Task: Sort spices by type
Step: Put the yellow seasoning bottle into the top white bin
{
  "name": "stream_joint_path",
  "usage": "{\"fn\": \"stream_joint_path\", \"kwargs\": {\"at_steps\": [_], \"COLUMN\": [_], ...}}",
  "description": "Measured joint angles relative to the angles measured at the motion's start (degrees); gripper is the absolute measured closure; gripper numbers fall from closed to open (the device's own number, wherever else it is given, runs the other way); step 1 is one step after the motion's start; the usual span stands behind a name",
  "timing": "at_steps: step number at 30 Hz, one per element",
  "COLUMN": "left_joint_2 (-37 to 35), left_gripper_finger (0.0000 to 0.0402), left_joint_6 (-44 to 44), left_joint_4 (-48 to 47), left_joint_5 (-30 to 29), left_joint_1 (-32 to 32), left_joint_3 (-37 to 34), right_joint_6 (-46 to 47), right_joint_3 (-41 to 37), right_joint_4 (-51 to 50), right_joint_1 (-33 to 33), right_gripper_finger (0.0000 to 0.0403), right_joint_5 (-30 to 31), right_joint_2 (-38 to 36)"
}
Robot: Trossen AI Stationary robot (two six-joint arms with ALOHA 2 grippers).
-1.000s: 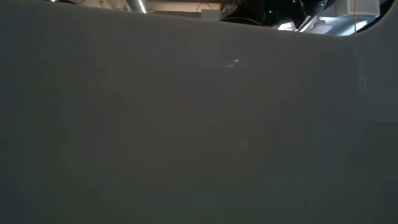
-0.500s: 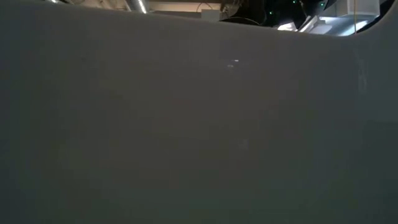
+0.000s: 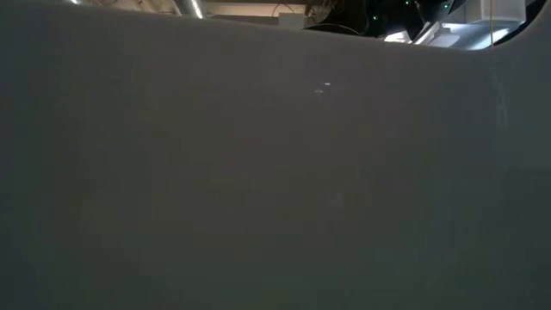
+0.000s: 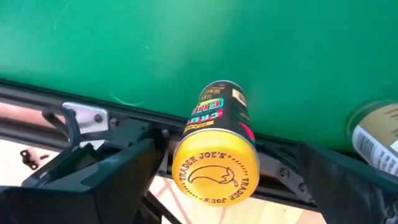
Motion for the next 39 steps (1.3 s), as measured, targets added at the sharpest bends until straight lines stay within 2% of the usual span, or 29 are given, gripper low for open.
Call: {"fn": "stream_joint_path", "kwargs": {"at_steps": [9, 16, 22, 28, 34, 39], "left_joint_2": [0.0, 0.0, 0.0, 0.1, 0.9, 4.1], "left_gripper_finger": [0.0017, 0.0017, 0.0017, 0.0017, 0.0022, 0.0033], "left_joint_6": [0.1, 3.9, 3.0, 0.8, 3.7, 7.1], "left_joint_4": [6.4, 7.2, 7.6, 7.5, 8.1, 7.5], "left_joint_5": [0.0, -0.3, -0.3, -3.2, -1.2, 0.5], "left_joint_1": [0.0, 0.0, 0.0, 0.0, -0.2, -0.4], "left_joint_3": [0.0, 0.0, 0.0, -0.4, -1.6, -1.7], "right_joint_6": [0.0, 0.0, 0.1, 0.1, 1.5, 1.5], "right_joint_3": [0.0, 0.0, 0.0, 0.0, 0.0, 0.0], "right_joint_4": [0.1, 0.1, 0.1, 0.1, -0.1, -0.2], "right_joint_1": [0.0, 0.0, 0.0, 0.0, 0.0, 0.0], "right_gripper_finger": [0.0128, 0.0128, 0.0128, 0.0128, 0.0128, 0.0128], "right_joint_5": [0.0, 0.0, 0.0, 0.0, -0.7, -0.7], "right_joint_2": [0.0, 0.0, 0.0, 0.0, 0.0, 0.0]}}
